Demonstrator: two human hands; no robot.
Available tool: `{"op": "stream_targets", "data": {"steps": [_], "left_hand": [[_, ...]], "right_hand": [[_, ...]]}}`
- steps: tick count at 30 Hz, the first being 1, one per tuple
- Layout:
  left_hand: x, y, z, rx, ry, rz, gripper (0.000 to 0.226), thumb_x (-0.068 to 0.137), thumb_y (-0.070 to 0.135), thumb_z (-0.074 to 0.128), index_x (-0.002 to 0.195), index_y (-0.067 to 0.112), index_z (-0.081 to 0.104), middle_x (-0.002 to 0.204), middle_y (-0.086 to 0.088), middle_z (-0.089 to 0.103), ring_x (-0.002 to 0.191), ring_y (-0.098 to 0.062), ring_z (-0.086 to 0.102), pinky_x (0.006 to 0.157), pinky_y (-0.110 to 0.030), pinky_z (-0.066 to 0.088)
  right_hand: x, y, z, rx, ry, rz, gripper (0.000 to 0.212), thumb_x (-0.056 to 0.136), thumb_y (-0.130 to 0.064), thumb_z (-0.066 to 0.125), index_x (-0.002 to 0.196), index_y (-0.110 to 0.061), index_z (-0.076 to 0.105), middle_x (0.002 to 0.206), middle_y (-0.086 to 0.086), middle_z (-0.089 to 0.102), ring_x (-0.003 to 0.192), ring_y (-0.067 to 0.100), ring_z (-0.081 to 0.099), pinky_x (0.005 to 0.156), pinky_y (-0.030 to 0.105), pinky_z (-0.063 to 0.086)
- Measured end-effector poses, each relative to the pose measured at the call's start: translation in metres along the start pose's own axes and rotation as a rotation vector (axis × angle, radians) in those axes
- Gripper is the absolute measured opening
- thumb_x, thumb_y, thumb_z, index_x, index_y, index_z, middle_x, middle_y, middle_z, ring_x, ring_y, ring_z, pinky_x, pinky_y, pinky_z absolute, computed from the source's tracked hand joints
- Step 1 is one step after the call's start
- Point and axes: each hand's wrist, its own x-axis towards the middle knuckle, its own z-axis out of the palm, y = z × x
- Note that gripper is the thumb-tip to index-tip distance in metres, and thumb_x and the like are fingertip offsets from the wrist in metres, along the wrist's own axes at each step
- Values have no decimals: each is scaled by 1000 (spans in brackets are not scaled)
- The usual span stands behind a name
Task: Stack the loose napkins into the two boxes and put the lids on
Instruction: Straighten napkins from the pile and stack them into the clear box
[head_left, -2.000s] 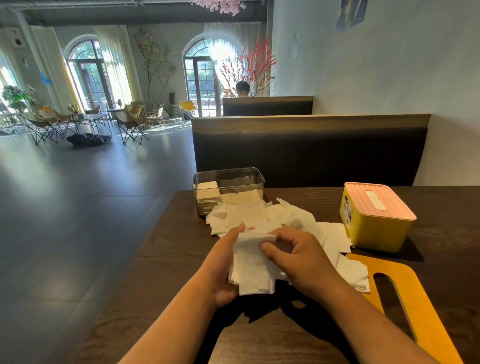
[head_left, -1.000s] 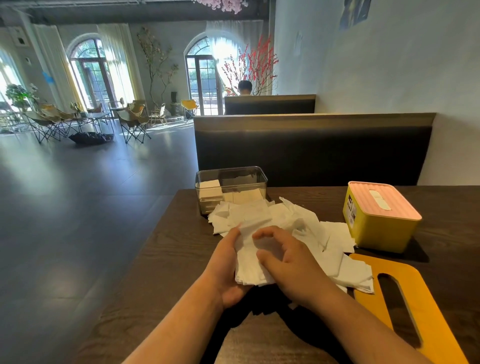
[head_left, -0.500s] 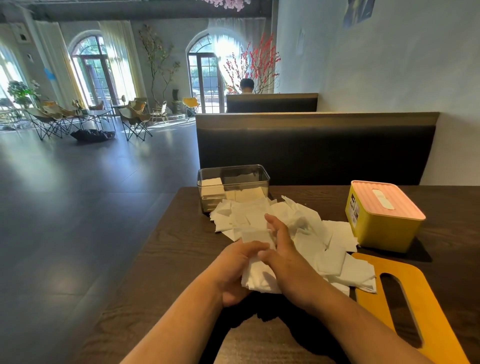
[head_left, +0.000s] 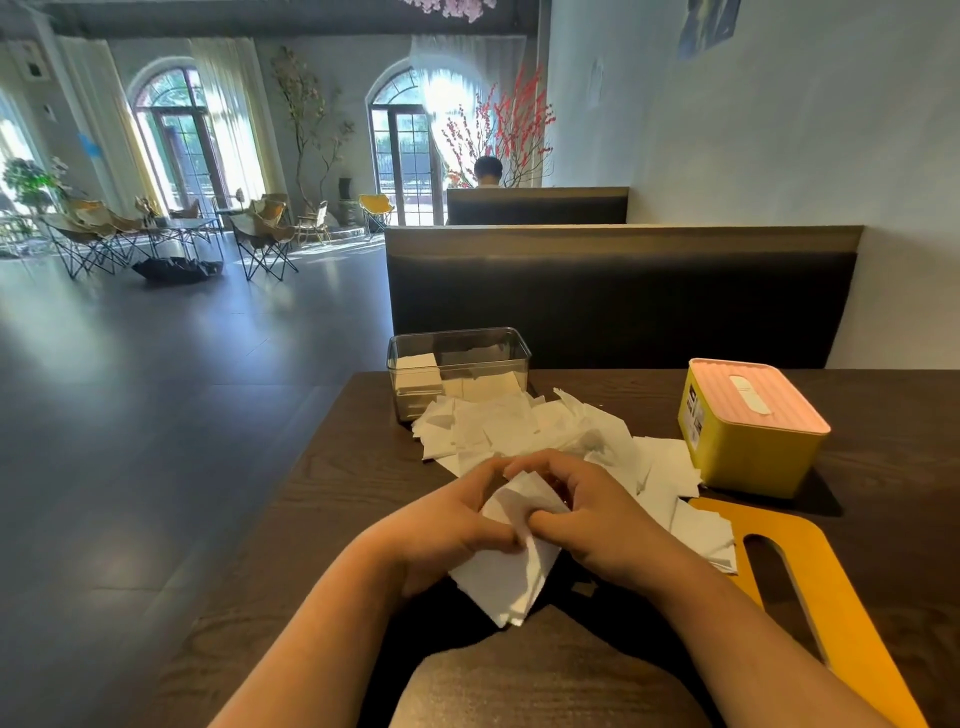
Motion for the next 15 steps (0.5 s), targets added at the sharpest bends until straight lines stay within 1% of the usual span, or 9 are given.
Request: {"op": "stream_targets", "data": {"steps": [1,3,5,6,7,9,11,13,15], "left_hand": [[-2,4,-3,98,31,-1,66,88,14,78,136,49,50,127,6,66,108,-16,69,90,-34,58],[-5,10,-11,290,121,12,55,88,26,81,132,46,54,124,14,64,111,-12,66,98,-38,59],[-11,12,-19,404,243,82,45,89,28,82,125,44,59,121,16,63,110,-9,65,98,-37,60],[-15,11,-24,421,300,127,43,89,27,82,123,44,61,121,17,62,109,-7,65,97,-35,61],[-20,10,-28,412,331,174,43,90,27,81,122,45,61,121,19,62,108,-6,66,95,-32,62],[-30,3,-33,389,355,231,47,92,23,79,124,50,59,124,19,61,108,1,66,91,-26,62],[-36,-9,-33,326,378,256,54,93,19,78,128,53,55,126,14,63,107,-2,69,87,-25,61],[-38,-22,-26,243,404,262,62,90,18,80,133,51,51,125,10,65,107,-8,71,88,-26,61],[-36,-31,-22,183,404,251,69,87,14,80,137,48,48,126,9,63,109,-12,71,92,-28,60]], "right_hand": [[0,2,0,29,31,10,46,86,-14,71,117,-47,67,115,-14,69,107,11,66,93,38,60],[2,4,-1,117,90,25,42,89,-10,72,112,-46,68,112,-12,69,107,15,67,89,38,63],[3,4,2,187,130,28,41,90,-9,75,109,-44,67,113,-9,68,108,20,69,87,41,64],[4,3,6,204,138,24,41,91,-10,76,109,-45,65,114,-7,67,107,19,70,87,41,64],[3,2,10,194,142,16,43,91,-12,77,110,-47,62,115,-7,66,107,18,70,87,39,64],[0,-2,21,115,129,-23,48,92,-15,76,113,-53,54,117,-10,62,104,12,68,83,27,62],[-3,-5,30,25,100,-61,55,91,-21,77,122,-55,48,121,-15,56,106,7,63,83,18,57],[-2,-4,37,-52,52,-63,63,87,-29,79,129,-57,42,126,-17,51,110,2,58,88,15,52],[-1,-3,45,-124,12,-57,67,87,-32,76,136,-56,38,127,-19,51,110,0,58,93,19,52]]}}
